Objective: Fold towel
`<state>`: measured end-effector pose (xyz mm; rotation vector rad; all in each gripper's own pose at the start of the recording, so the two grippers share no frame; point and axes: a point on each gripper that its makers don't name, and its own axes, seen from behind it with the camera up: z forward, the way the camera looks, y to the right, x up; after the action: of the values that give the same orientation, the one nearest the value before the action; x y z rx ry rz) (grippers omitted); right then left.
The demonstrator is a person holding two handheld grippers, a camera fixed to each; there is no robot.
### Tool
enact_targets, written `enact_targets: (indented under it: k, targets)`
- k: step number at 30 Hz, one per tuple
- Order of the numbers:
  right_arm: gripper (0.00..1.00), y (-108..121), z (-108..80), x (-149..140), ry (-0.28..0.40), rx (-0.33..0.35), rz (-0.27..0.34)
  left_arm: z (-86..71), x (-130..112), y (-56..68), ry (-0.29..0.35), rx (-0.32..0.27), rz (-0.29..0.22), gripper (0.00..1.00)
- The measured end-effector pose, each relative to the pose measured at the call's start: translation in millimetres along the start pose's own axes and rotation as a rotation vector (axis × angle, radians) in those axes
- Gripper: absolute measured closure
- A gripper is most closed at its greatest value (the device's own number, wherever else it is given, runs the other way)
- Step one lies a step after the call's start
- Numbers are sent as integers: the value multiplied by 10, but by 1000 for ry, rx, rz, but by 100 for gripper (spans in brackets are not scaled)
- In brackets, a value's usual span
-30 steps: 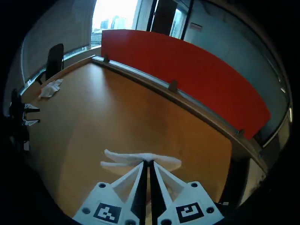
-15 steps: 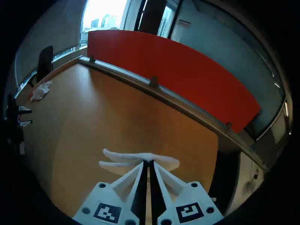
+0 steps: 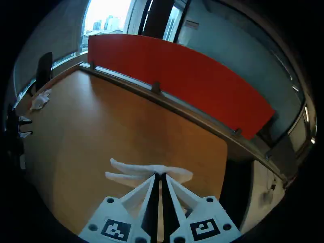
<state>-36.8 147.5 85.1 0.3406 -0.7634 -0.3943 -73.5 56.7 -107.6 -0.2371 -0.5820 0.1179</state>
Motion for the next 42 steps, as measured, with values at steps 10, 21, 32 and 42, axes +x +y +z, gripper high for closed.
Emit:
enact_targets:
  k: [10, 21, 32, 42]
  targets:
    - [96, 93, -176, -395, -32, -18, 54, -18, 6, 14, -3, -3, 7, 1]
    - [96, 110, -322, -1003, -95, -39, 141, -41, 10, 57, -4, -11, 17, 1]
    - [96, 105, -318, -1533, -180, -38, 212, -83, -25, 86, -6, -11, 19, 1]
    - [96, 101, -325, -1858, -242, -39, 240, -113, -34, 82, -7, -9, 24, 1]
